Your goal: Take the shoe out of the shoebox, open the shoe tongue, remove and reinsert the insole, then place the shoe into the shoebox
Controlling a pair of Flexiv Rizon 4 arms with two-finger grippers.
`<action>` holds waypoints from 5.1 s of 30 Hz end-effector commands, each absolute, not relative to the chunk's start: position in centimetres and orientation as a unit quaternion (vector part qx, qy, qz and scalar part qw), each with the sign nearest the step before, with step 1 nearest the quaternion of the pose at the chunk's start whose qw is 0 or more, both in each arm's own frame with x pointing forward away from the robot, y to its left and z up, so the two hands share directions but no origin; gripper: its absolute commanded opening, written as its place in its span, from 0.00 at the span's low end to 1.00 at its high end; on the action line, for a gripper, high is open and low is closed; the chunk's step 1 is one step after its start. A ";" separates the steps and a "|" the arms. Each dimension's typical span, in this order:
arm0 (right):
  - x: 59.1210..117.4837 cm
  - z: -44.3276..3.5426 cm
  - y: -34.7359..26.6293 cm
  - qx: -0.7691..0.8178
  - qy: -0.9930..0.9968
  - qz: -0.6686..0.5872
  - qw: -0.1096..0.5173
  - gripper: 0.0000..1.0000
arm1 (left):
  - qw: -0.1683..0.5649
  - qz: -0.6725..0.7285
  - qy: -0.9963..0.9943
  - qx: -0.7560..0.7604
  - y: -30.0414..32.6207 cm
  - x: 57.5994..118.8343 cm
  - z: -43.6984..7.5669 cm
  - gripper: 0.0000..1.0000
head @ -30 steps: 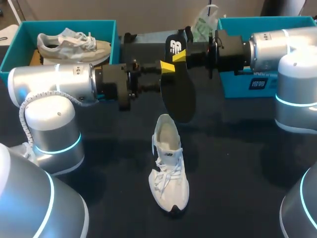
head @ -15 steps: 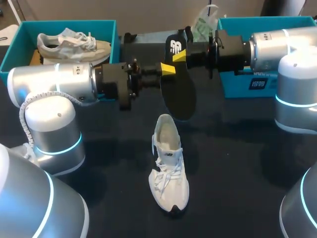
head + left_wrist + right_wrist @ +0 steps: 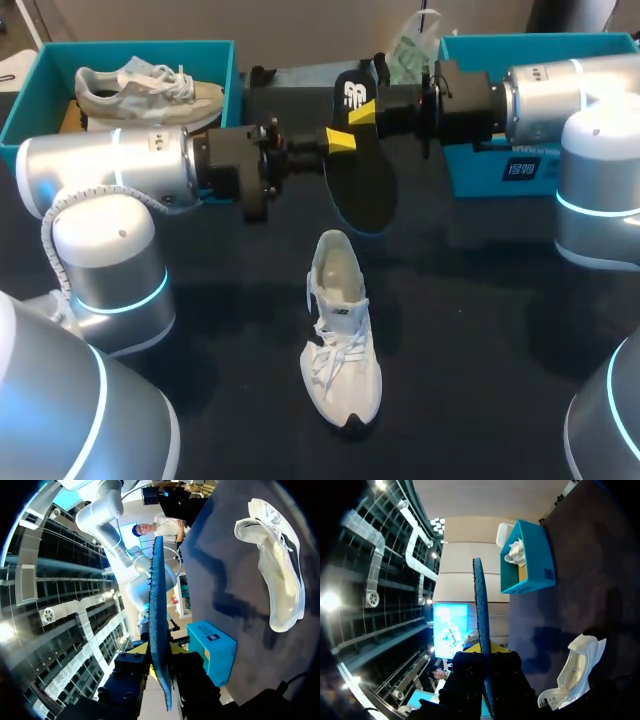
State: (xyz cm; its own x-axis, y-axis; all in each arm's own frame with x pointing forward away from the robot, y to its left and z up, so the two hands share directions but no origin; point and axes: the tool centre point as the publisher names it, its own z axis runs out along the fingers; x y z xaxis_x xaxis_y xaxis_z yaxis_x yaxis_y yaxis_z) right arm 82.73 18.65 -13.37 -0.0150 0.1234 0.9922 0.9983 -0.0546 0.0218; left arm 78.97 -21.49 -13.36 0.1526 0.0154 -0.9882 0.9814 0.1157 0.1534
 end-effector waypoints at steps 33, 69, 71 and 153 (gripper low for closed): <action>81.3 -13.1 17.0 -0.533 -0.522 -0.501 0.439 1.00 | 0.542 -0.436 0.526 0.490 -17.6 78.8 -14.7 0.00; 80.5 -13.1 16.1 -0.535 -0.523 -0.498 0.438 1.00 | 0.075 -0.612 0.776 0.136 -13.7 77.9 -12.8 0.00; 80.5 -13.1 16.1 -0.535 -0.523 -0.498 0.438 1.00 | 0.075 -0.612 0.776 0.136 -13.7 77.9 -12.8 0.00; 80.8 -12.6 15.8 -0.571 -0.563 -0.435 0.409 1.00 | -0.510 -0.509 0.438 -0.537 -16.3 80.6 -18.2 0.00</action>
